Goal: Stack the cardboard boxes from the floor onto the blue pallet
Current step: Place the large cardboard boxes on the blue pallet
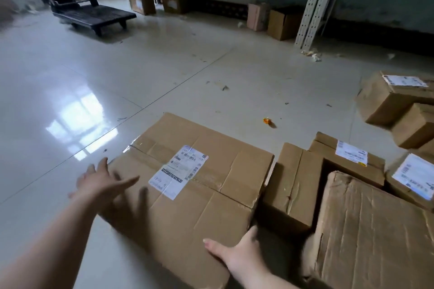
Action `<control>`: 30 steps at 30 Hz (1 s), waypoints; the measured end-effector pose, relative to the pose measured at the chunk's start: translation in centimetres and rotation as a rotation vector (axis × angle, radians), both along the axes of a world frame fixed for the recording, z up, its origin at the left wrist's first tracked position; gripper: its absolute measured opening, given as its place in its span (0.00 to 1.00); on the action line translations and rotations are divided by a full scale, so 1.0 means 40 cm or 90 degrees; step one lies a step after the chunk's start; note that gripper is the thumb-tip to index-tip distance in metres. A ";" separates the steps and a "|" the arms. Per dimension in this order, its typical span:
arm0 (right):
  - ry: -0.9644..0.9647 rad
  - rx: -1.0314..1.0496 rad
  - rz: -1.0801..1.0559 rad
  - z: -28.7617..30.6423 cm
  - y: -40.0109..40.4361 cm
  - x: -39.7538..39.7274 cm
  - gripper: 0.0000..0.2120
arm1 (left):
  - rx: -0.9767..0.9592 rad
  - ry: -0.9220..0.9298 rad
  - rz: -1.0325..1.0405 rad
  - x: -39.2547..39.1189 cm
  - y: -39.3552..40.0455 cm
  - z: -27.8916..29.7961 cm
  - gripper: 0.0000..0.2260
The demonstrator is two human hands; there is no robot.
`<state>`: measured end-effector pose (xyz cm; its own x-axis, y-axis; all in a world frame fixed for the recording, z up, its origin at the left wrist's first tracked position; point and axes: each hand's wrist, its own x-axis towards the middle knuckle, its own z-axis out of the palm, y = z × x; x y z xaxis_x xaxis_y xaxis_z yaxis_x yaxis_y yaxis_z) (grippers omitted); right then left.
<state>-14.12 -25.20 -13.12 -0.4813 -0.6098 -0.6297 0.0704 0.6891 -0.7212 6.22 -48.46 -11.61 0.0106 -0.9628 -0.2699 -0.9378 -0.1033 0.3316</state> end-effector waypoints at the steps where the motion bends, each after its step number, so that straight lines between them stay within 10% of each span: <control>1: 0.005 -0.014 -0.004 -0.011 -0.014 0.001 0.58 | 0.013 0.000 -0.001 0.022 -0.012 -0.016 0.46; 16: 0.123 -0.083 0.038 0.097 -0.103 -0.104 0.42 | 0.001 0.255 0.193 0.140 0.162 0.056 0.40; 30: 0.163 -0.173 -0.059 0.939 0.162 -0.405 0.40 | 0.017 0.439 0.113 -0.203 0.340 0.926 0.43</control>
